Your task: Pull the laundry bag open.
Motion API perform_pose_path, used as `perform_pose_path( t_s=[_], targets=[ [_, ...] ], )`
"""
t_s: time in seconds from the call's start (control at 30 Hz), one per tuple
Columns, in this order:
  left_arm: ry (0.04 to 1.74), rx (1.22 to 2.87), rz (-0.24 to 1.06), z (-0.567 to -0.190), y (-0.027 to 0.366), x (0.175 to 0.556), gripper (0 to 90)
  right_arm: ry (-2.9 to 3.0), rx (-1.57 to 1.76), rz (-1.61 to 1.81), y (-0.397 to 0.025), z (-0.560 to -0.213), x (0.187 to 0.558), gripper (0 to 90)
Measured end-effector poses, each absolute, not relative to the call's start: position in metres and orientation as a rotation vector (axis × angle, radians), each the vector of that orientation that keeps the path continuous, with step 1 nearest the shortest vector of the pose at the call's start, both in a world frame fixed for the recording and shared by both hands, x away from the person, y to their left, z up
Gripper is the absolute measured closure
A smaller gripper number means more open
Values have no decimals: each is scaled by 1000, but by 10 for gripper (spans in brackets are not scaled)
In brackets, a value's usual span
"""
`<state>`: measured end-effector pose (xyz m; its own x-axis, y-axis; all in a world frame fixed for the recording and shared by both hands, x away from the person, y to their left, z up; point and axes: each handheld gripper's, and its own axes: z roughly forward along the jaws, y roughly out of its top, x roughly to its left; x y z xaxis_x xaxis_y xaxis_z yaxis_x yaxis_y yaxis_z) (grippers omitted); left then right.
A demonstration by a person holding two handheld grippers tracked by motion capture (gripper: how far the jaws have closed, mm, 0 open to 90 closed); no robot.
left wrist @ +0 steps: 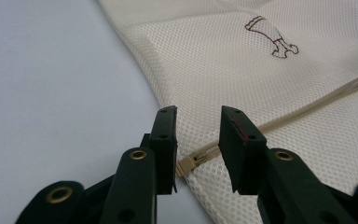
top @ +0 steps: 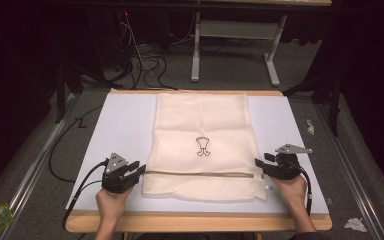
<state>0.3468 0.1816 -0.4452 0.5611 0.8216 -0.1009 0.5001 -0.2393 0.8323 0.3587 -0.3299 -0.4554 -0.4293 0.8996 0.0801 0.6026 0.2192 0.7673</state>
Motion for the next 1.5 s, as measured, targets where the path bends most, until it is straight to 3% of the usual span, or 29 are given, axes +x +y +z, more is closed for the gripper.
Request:
perform_pose_path(
  t_s=[0.43,1.5],
  targets=[
    [1093,1854,487,-437,192,350,584,2040,1395,1089,-344,-443,351,490],
    [1188,1744,539,-436,218,361,556,1884,1486,1137,-385,-437,343,536]
  ],
)
